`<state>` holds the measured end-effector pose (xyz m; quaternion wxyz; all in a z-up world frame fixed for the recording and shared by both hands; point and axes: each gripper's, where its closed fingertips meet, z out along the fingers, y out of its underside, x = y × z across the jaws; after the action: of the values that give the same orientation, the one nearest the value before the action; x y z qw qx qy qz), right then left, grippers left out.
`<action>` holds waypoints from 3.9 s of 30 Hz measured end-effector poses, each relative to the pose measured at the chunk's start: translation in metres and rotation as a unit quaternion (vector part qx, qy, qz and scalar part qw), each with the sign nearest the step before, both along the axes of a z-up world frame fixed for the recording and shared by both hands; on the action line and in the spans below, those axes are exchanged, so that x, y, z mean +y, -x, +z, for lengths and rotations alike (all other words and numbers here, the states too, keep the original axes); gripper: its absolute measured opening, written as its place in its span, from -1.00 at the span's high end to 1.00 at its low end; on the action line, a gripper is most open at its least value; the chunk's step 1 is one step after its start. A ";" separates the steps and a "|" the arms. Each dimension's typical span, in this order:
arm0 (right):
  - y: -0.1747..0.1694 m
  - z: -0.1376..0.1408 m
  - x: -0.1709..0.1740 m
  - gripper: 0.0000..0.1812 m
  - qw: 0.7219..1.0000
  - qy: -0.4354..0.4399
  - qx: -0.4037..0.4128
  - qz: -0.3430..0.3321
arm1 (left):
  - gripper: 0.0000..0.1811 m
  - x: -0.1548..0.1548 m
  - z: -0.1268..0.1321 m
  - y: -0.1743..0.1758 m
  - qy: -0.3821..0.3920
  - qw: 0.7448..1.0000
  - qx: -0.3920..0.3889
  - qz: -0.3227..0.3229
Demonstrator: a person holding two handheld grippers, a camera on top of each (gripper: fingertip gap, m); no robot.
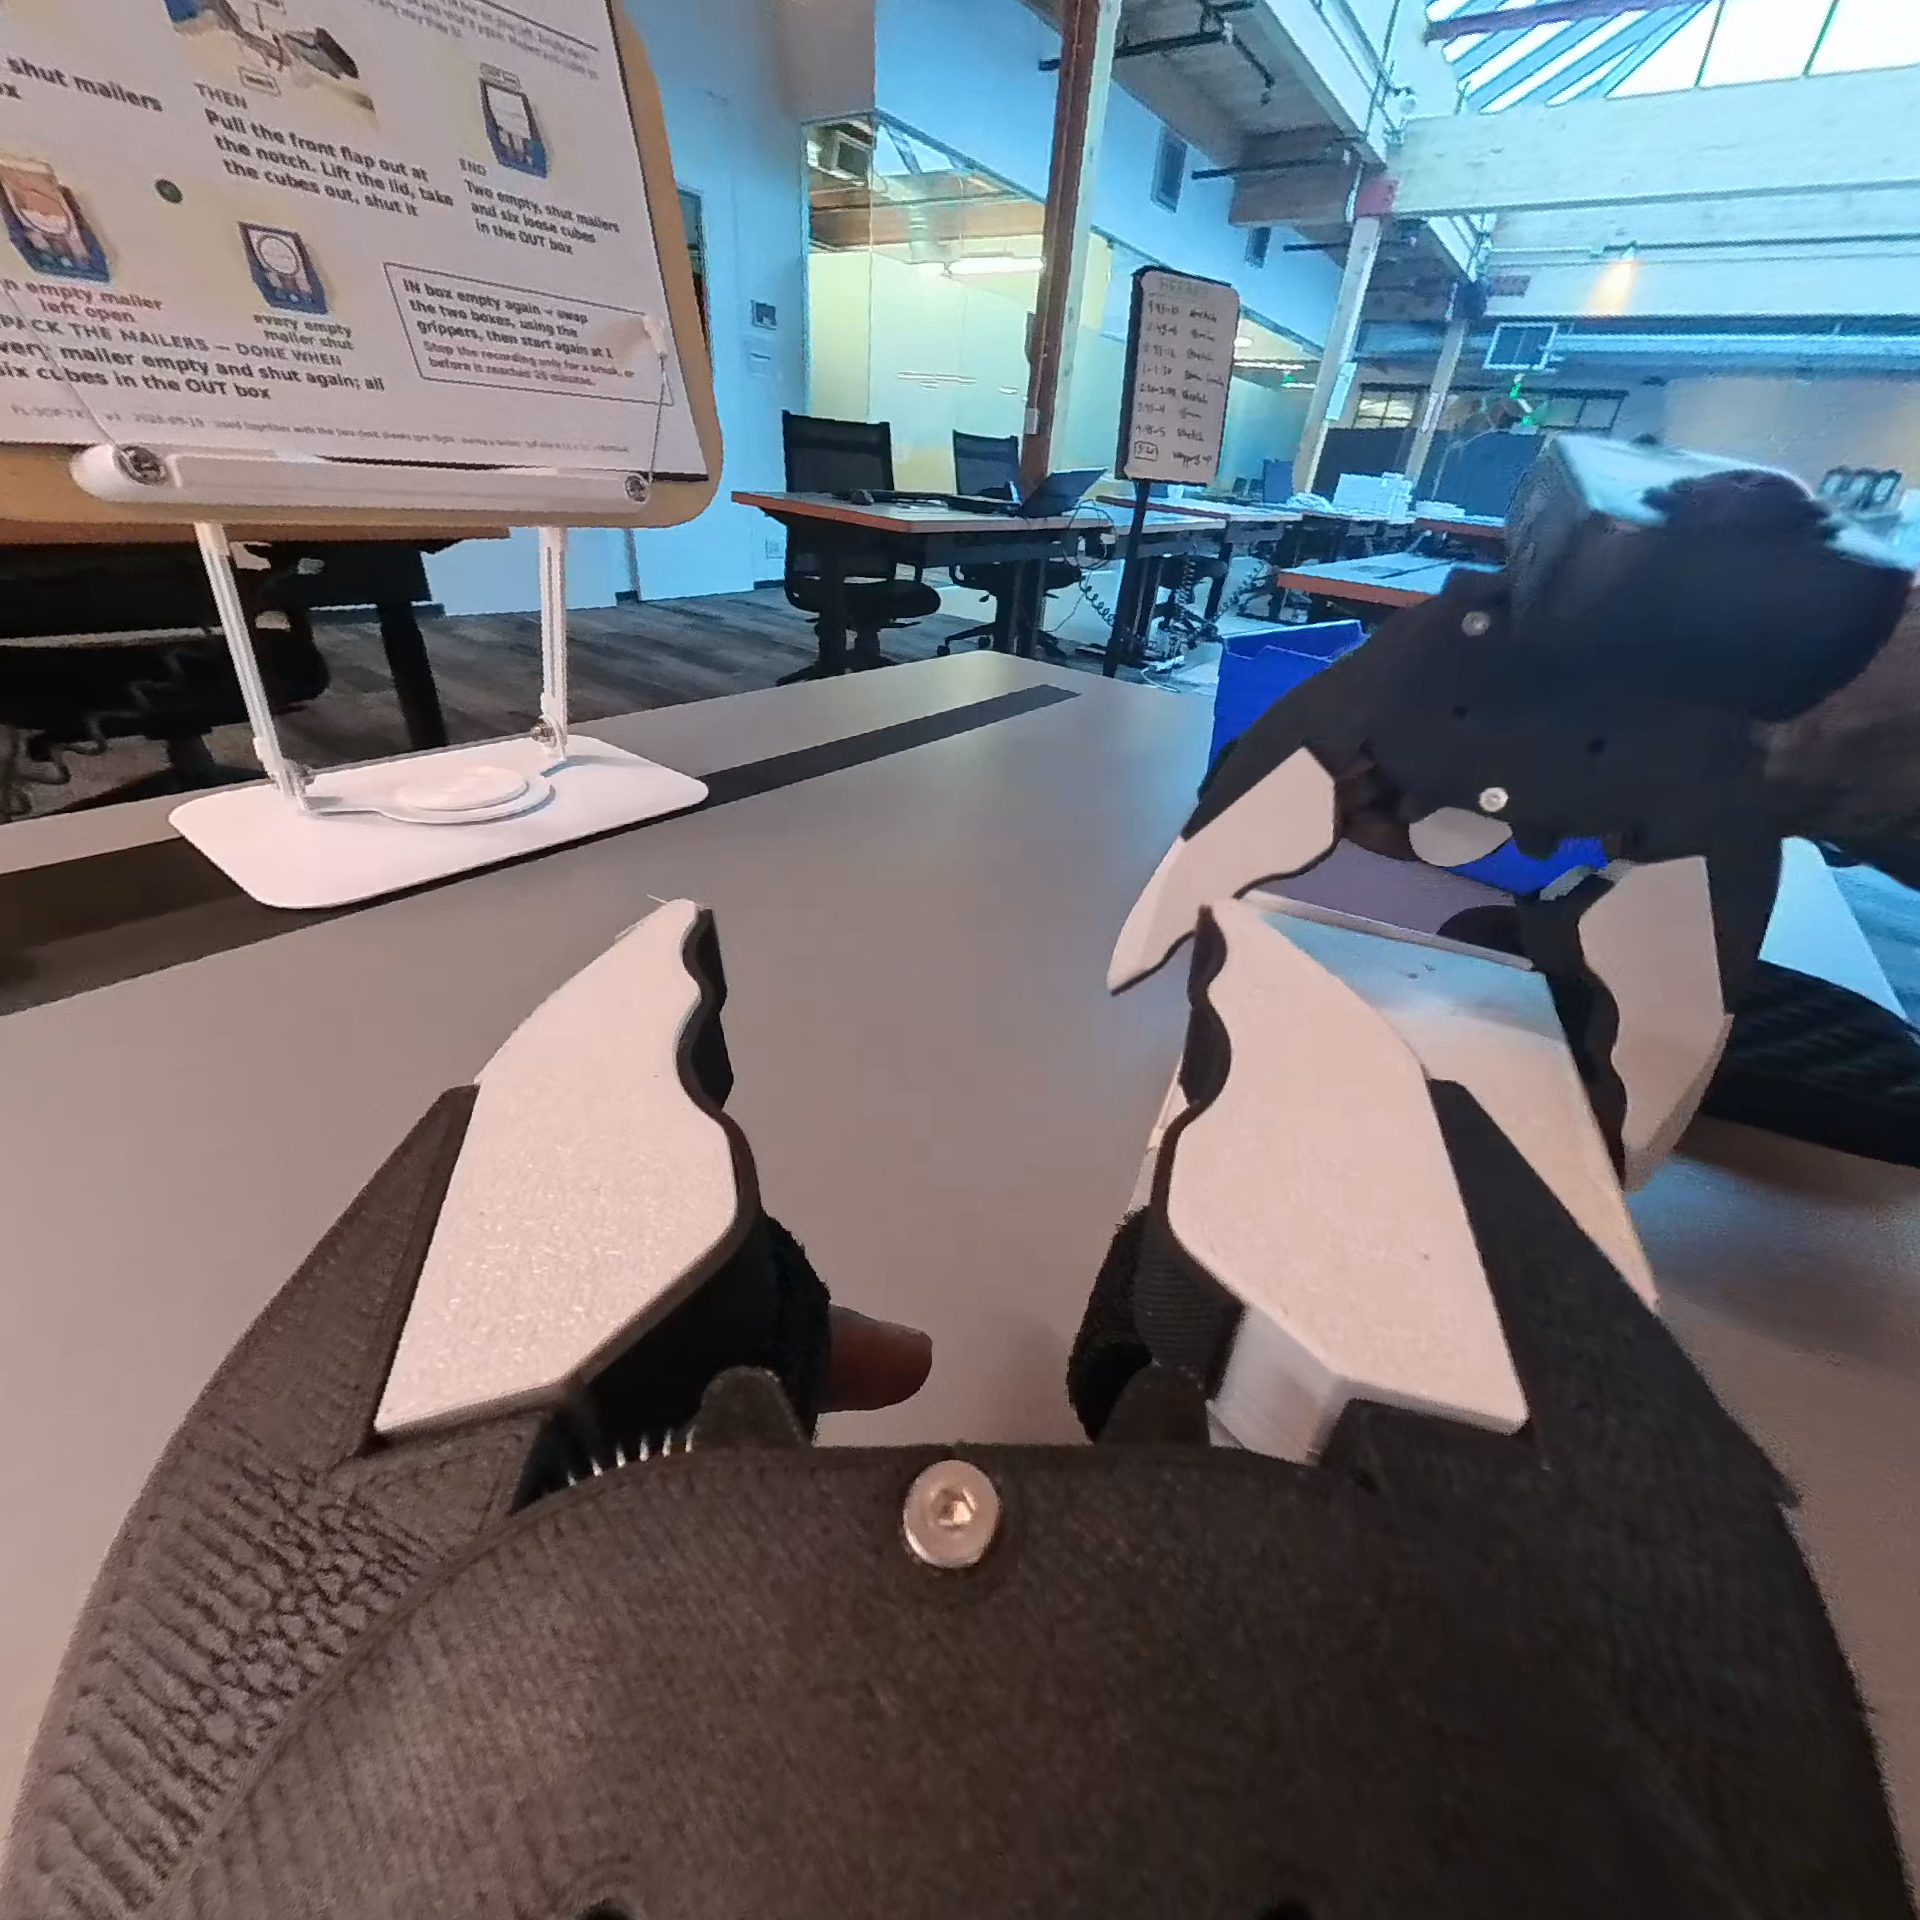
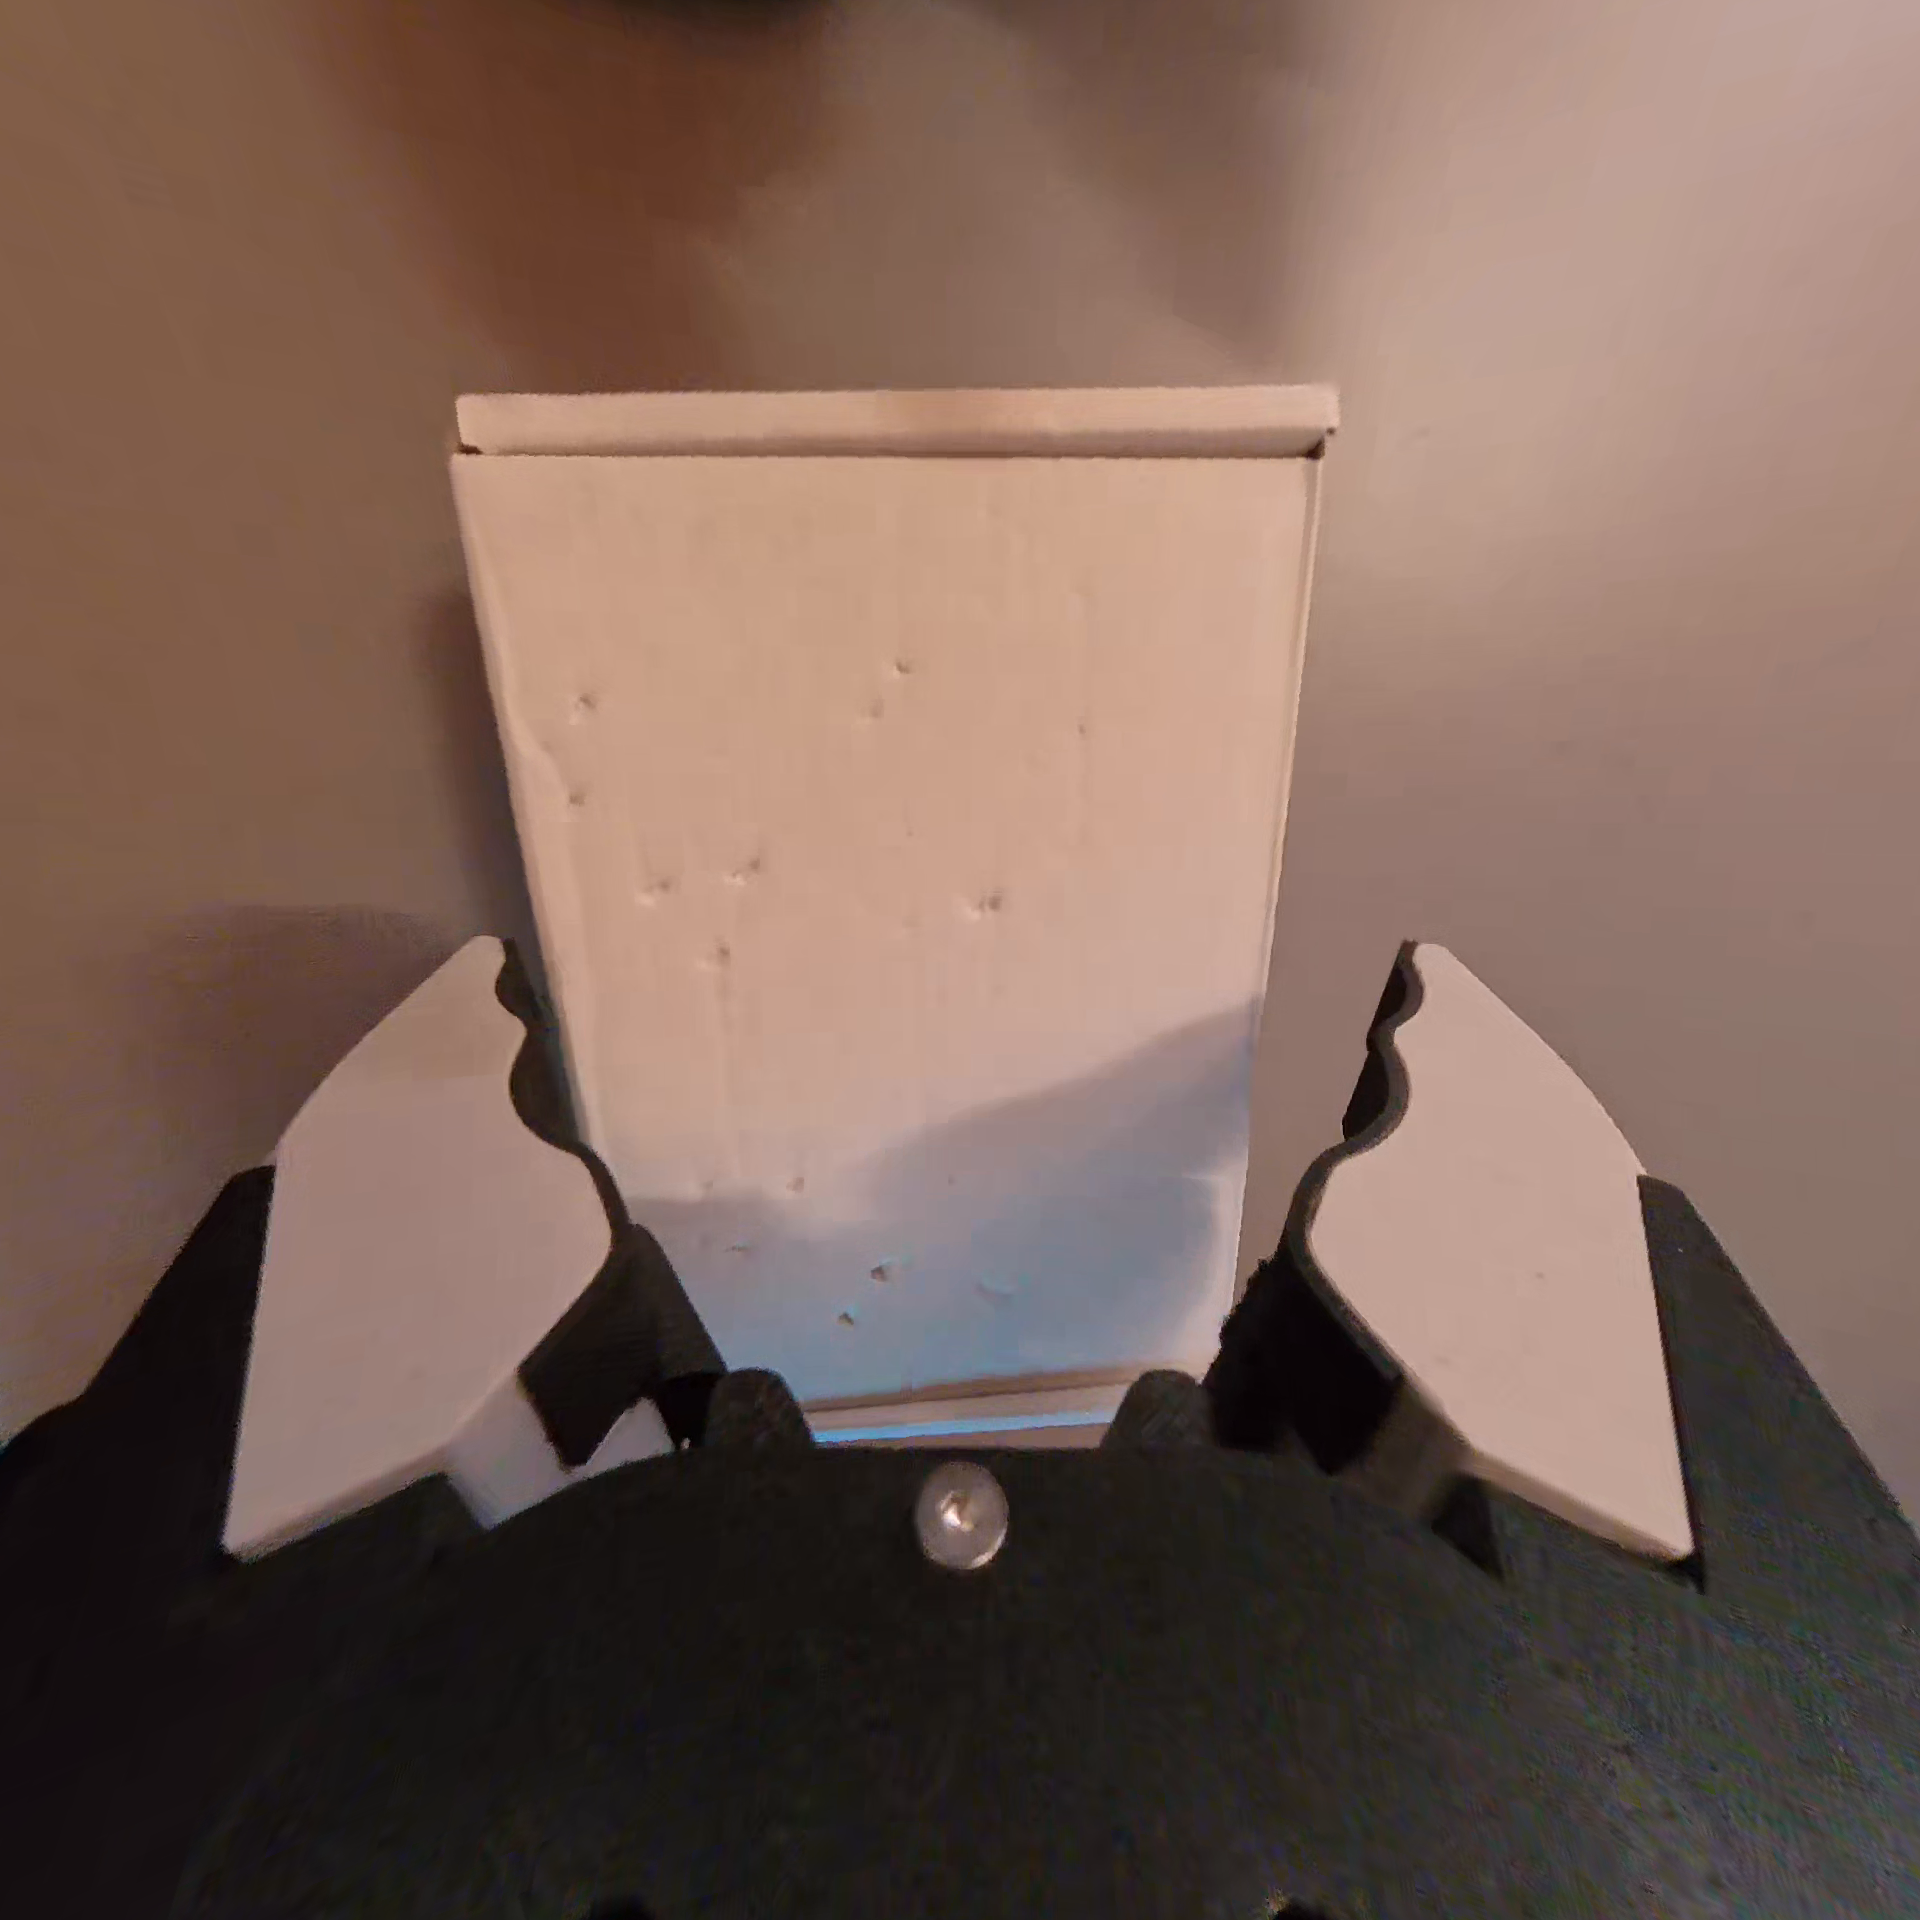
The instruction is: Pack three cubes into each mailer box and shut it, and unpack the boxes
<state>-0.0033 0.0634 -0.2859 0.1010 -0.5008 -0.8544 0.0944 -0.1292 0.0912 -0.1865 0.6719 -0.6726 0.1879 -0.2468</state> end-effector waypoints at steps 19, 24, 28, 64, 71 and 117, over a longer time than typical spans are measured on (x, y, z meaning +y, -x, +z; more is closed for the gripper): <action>-0.004 -0.017 -0.008 -0.59 0.997 0.002 -0.076 0.022 | 0.05 -0.001 -0.004 -0.006 0.000 1.000 0.027 -0.008; -0.004 -0.007 -0.007 -0.53 0.997 0.006 -0.068 0.021 | 0.06 -0.001 -0.006 -0.007 0.002 1.000 0.030 -0.008; -0.013 -0.008 0.000 -0.52 0.996 -0.017 -0.087 0.016 | 0.05 0.000 -0.007 -0.007 0.005 0.999 0.032 -0.009; -0.384 0.086 0.192 -0.47 0.920 -0.188 -0.150 -0.309 | 0.05 -0.004 -0.014 -0.019 0.003 0.998 0.049 -0.037; -0.385 0.038 0.205 -0.47 0.932 -0.157 -0.173 -0.278 | 0.06 -0.003 -0.021 -0.021 0.007 0.997 0.073 -0.038; -0.379 0.011 0.215 -0.27 0.938 -0.153 -0.158 -0.269 | 0.06 -0.003 -0.025 -0.022 0.006 0.995 0.089 -0.041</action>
<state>0.3759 0.2783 -0.2750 0.0622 -0.6987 -0.6971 -0.1484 -0.1073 0.0883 -0.2113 0.6377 -0.6879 0.2725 -0.2144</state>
